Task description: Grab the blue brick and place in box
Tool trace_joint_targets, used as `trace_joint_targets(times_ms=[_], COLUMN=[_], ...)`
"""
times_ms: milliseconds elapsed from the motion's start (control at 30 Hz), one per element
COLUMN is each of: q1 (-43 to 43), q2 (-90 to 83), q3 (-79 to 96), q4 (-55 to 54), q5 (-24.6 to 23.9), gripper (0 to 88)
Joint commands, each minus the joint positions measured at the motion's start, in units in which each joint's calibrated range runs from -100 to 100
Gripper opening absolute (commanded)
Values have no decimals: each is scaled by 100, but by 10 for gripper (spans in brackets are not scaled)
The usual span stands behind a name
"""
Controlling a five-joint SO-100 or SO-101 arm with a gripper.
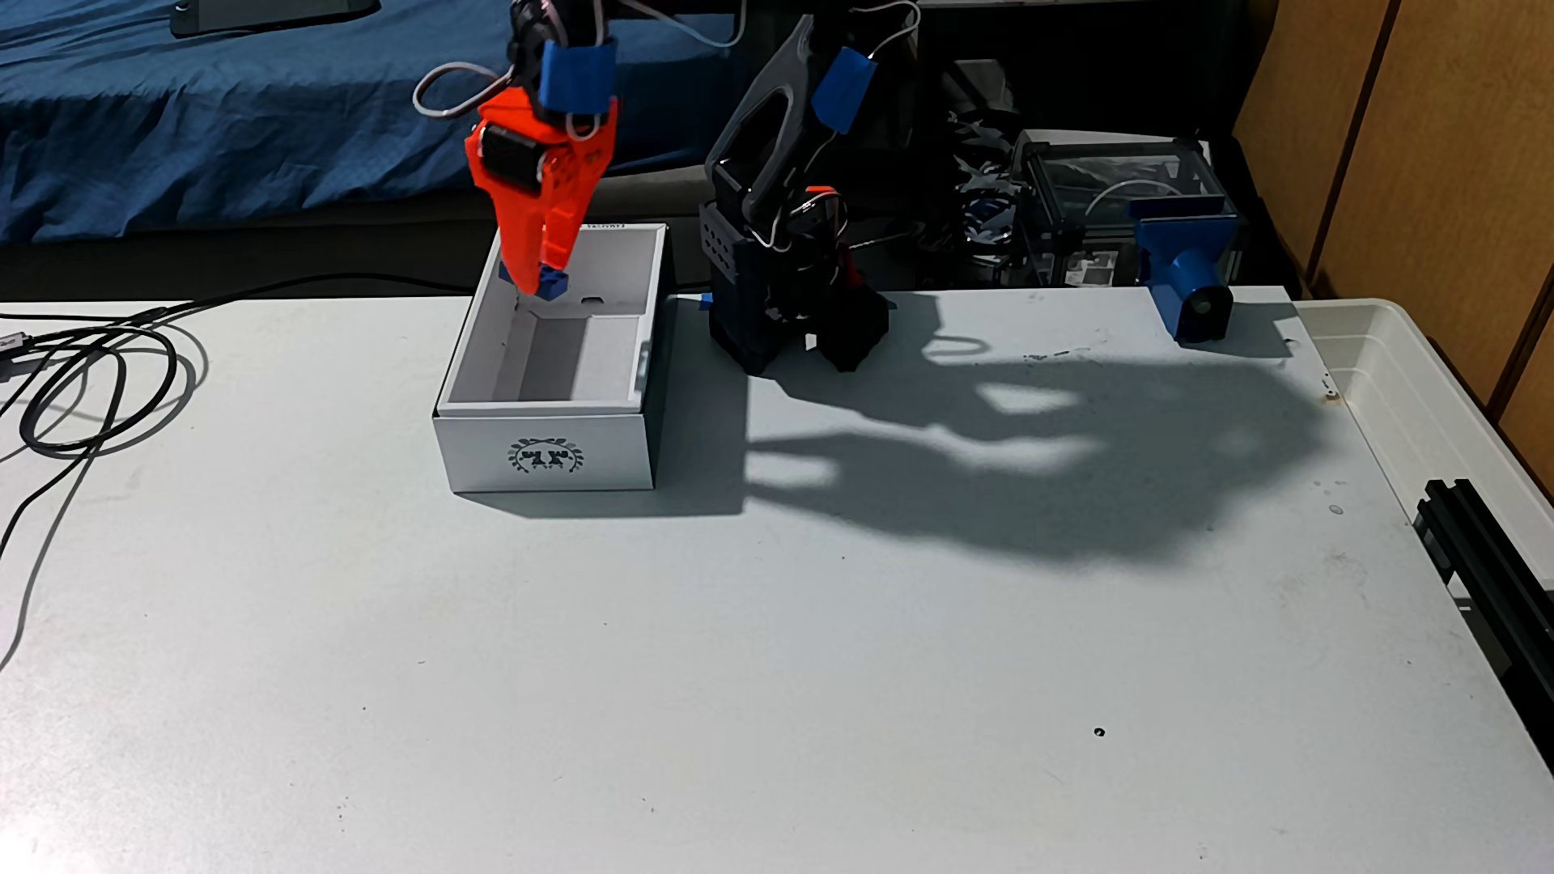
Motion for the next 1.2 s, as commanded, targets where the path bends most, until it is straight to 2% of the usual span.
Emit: trace_joint_targets(times_ms=[0,333,600,900,967,1167], q1=[130,249,264,271,219,-301], q2=[228,668,685,609,609,609], q3=[260,703,712,570,260,-1293], q4=[-462,-842,-755,-755,-488,1235], q5=[81,55,44,18,-3,-245], gripper=[9,16,147,146,145,144])
